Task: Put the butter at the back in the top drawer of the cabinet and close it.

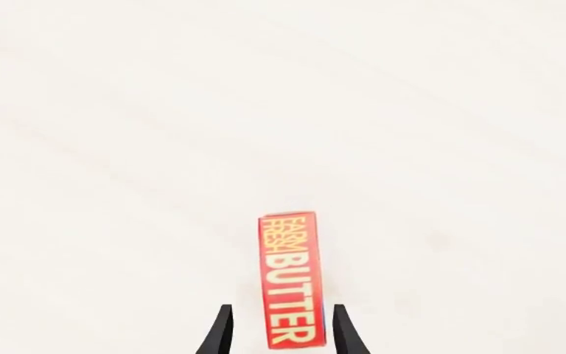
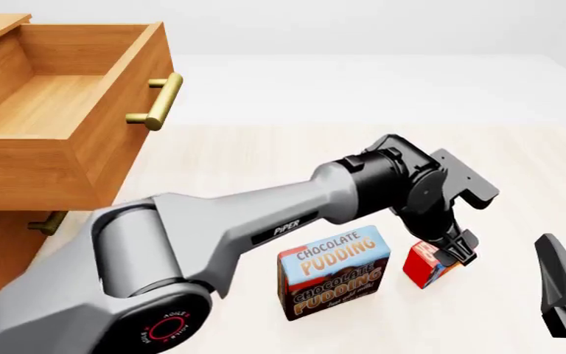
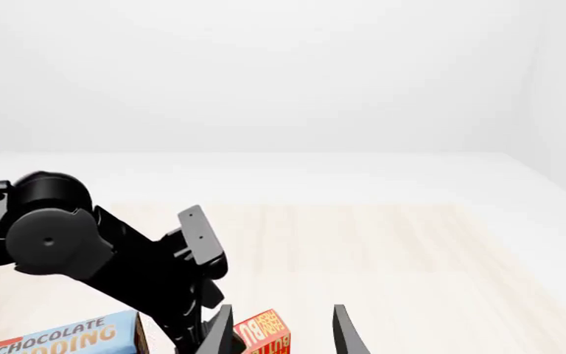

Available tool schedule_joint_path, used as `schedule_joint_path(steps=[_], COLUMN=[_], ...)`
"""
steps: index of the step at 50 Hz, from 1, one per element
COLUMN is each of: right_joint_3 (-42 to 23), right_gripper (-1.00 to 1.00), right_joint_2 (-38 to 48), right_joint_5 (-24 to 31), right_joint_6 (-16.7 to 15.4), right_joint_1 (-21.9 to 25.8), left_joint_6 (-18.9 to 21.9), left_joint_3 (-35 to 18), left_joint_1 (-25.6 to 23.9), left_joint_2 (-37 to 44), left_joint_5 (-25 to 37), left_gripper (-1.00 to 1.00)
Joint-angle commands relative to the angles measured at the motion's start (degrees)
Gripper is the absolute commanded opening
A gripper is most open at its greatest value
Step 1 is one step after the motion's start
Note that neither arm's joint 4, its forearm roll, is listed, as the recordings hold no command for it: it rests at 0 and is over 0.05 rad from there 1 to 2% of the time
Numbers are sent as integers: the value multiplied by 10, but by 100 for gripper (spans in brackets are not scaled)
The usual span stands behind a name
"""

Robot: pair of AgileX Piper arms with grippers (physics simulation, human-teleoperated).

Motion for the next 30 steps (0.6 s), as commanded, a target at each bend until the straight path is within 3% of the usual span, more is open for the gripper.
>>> schedule_joint_path(steps=[1,30], right_joint_3=[0,0], right_gripper=[100,100], right_joint_2=[0,0], right_joint_5=[0,0], right_joint_6=[0,0], right_joint_1=[0,0], left_joint_6=[-3,-9], left_joint_3=[-10,-16], left_joint_1=[-2,-4], left_joint_2=[9,23], left_joint_5=[4,3], left_gripper=[100,100])
